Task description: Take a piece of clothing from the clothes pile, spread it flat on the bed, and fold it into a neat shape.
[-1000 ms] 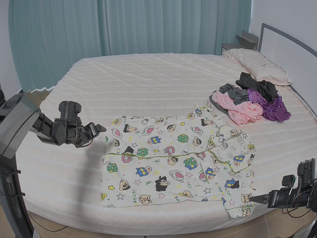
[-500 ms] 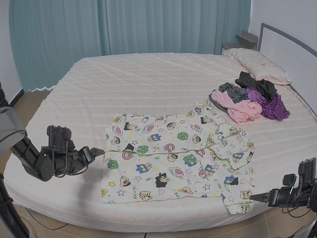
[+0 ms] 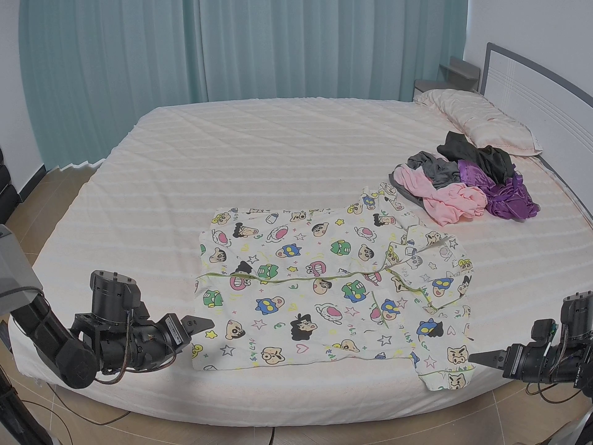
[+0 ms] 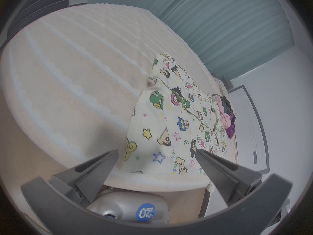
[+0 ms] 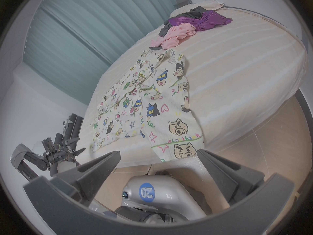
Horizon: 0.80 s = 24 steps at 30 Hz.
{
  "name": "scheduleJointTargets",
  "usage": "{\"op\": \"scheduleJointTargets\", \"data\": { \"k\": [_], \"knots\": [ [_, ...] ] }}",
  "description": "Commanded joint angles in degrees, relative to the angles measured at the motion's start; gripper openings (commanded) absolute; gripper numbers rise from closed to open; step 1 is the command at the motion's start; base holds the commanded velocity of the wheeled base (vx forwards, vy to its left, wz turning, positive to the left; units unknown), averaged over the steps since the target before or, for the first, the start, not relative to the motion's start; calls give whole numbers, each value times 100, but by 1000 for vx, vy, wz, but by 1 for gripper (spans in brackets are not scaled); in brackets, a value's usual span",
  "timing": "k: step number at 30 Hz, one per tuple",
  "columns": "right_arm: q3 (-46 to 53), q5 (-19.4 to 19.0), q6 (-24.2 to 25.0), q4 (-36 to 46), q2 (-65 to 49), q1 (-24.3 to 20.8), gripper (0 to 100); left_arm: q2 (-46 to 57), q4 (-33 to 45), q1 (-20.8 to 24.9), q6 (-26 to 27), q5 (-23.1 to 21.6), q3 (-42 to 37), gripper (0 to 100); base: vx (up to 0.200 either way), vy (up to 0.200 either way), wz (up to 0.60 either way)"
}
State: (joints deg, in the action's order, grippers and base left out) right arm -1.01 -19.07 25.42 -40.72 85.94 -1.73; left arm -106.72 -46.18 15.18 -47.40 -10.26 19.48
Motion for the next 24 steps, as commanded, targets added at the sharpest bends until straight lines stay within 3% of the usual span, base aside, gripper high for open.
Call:
{"op": "scheduleJointTargets", "data": {
  "k": [1, 6, 14, 18, 24],
  "knots": [
    [22, 8, 121, -165, 72, -38, 100, 28, -5, 161, -68, 7, -94, 100, 0, 0, 0],
    [13, 8, 244, -253, 54, -47, 100, 37, -14, 249, -138, 24, -94, 100, 0, 0, 0],
    [-294, 35, 948, -244, 28, -214, 100, 28, -32, 346, -173, 51, -120, 100, 0, -200, 0],
    [-347, 35, 974, -244, 36, -214, 100, 28, -32, 372, -217, 51, -129, 100, 0, -200, 0],
    [-514, 26, 1009, -244, 177, -319, 100, 19, -32, 372, -419, 68, -85, 100, 0, 0, 0]
  ]
}}
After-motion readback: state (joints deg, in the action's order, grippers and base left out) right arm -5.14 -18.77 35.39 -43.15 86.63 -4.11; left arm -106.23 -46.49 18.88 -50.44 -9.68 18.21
